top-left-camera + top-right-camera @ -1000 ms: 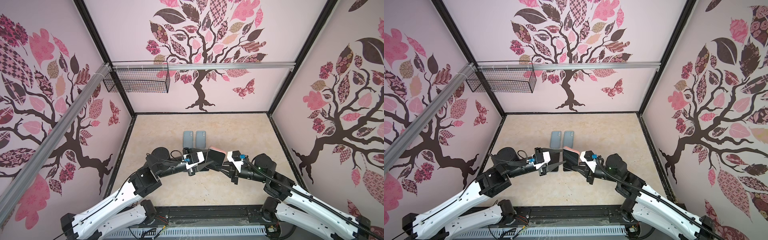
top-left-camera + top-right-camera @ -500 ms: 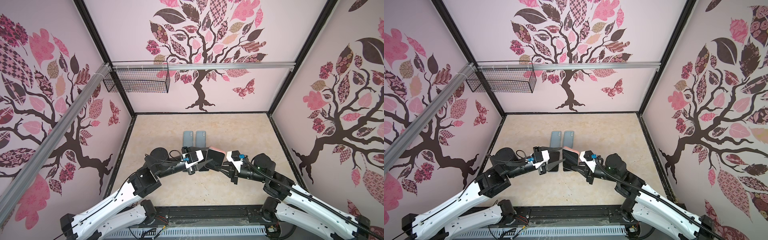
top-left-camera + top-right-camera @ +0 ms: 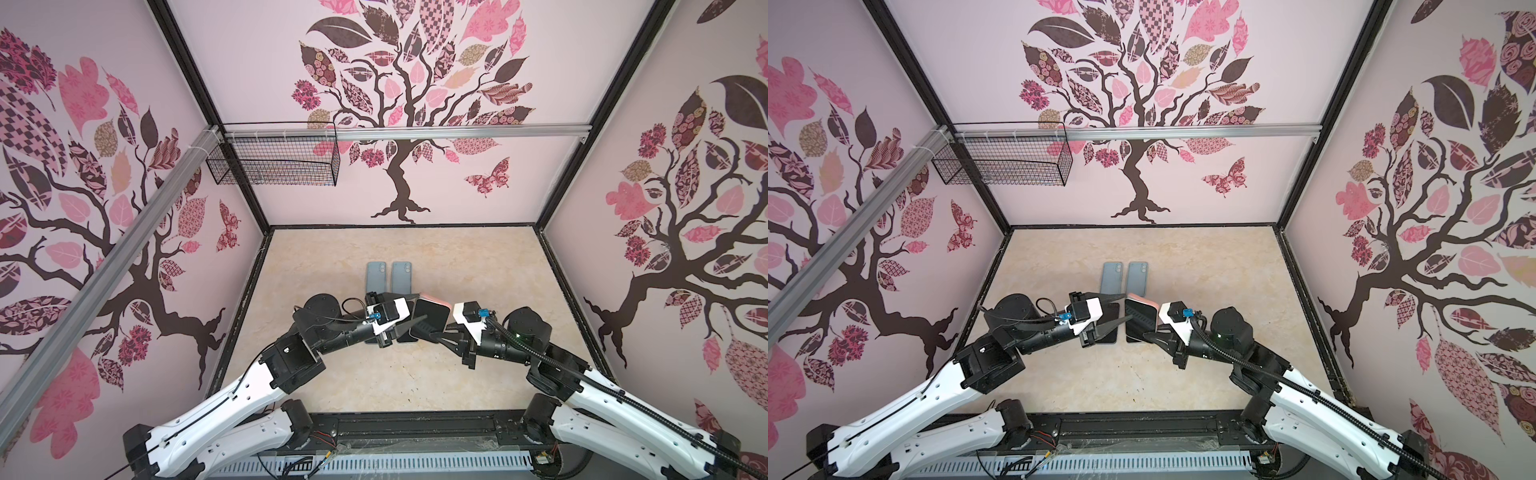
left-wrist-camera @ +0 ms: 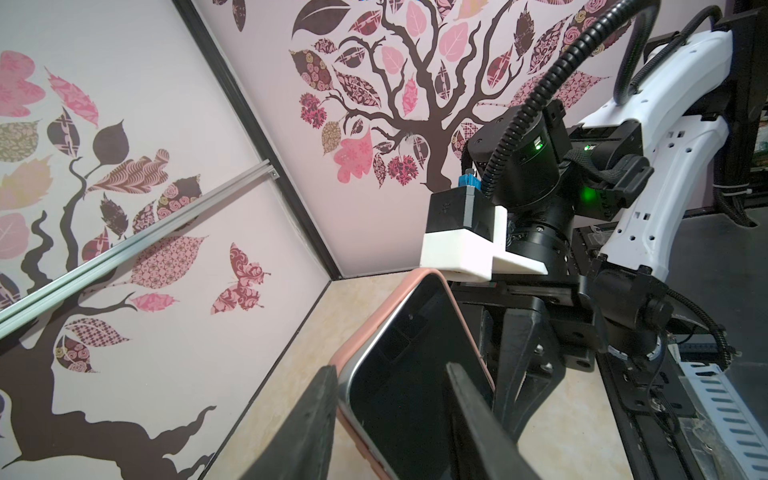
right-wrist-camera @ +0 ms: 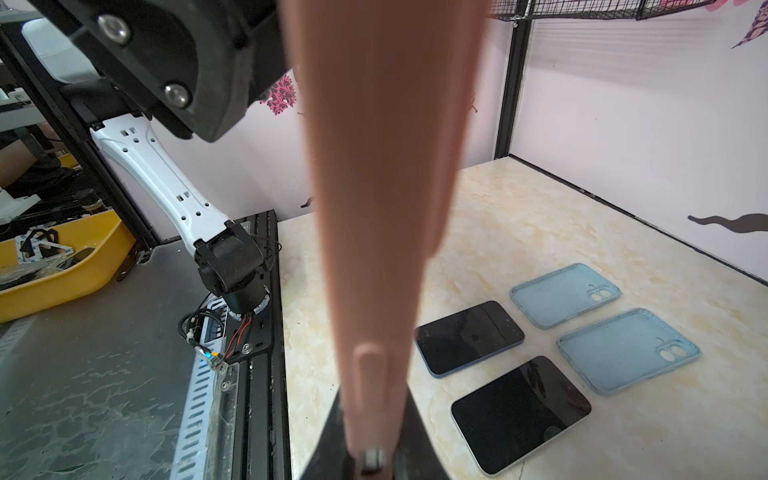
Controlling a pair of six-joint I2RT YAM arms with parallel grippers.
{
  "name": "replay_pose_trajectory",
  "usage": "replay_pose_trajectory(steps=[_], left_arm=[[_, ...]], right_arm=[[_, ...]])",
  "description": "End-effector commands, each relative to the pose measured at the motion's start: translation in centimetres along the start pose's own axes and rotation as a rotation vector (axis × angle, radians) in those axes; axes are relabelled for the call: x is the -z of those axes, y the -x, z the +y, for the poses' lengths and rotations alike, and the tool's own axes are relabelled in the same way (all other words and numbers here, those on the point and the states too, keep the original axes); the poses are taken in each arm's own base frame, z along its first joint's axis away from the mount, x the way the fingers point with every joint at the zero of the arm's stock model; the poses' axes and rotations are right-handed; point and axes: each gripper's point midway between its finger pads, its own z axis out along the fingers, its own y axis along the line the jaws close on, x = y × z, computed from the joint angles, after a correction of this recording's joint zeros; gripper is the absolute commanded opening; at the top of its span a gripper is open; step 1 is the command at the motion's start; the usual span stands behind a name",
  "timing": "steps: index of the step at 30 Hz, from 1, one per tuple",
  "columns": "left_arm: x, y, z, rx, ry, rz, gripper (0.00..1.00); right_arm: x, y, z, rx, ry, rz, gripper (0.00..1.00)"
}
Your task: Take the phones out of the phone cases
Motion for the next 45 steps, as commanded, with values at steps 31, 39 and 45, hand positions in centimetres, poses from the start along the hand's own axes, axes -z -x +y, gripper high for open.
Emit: replay_pose_trajectory(steps=[31,39,45], left_arm=[[-0.8,-4.5,-1.9,0.145,-0.175,0.094,0.42],[0.9,-2.5,2.0,0.065,0.081,0.005,0.48],[1.5,-1.4,2.2,0.013,0.085,0.005,0.53]], right_arm=[[1.1,6.0,2.4,0.175,0.094,-0.154,0.0],[0.5,4.5,-0.7,0.106,-0.069,-0.089,0.0],[-0.1,3.8,-1.4,0.091,-0.09,-0.058,0.0]])
